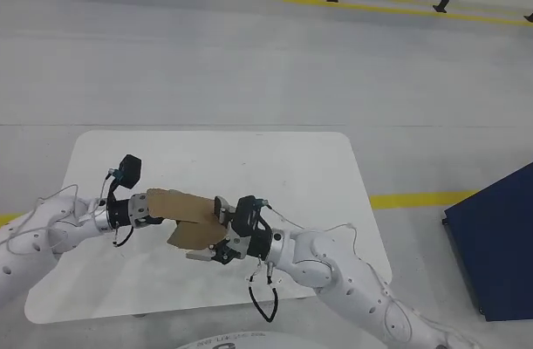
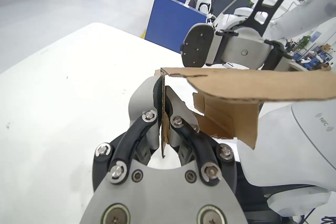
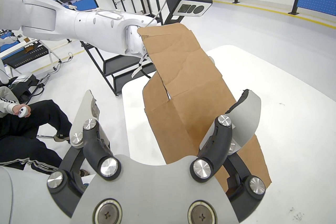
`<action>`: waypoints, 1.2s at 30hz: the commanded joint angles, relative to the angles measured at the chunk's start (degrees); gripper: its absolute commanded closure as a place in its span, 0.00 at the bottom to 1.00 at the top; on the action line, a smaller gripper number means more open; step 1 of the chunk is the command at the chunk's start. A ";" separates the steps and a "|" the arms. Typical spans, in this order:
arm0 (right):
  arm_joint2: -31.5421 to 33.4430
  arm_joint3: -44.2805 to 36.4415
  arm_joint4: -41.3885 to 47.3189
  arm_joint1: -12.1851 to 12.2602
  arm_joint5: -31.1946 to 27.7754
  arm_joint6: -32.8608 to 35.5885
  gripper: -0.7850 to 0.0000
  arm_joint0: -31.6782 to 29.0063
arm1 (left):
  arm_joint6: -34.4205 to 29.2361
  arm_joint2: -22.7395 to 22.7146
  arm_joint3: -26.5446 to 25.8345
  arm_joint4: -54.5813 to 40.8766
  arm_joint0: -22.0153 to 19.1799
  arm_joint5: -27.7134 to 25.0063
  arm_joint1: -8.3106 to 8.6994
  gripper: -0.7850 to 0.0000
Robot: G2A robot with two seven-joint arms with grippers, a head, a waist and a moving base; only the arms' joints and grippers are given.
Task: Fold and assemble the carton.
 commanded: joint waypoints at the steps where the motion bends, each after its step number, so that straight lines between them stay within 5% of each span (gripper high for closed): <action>1: 0.09 -0.02 0.00 -0.05 -0.06 0.13 0.00 -0.06 | 0.17 -0.58 0.14 -0.12 0.44 -0.01 -0.27 1.00; 12: 3.85 -0.06 2.51 0.52 -4.82 -1.05 0.00 -2.27 | 3.23 -5.36 0.78 0.96 2.95 -0.01 0.00 1.00; 25: 16.08 -1.24 5.28 1.96 -9.19 -11.74 0.00 -11.98 | 10.92 -11.78 -3.69 8.33 8.55 -0.01 4.52 1.00; 29: 17.73 -1.31 7.56 2.16 -9.18 -10.54 0.00 -14.05 | 13.48 -13.00 -5.36 9.97 10.02 -0.01 6.14 1.00; 36: 17.73 -1.31 7.56 2.16 -9.18 -10.54 0.00 -14.05 | 14.19 -13.21 -5.57 9.98 10.34 -0.01 6.35 1.00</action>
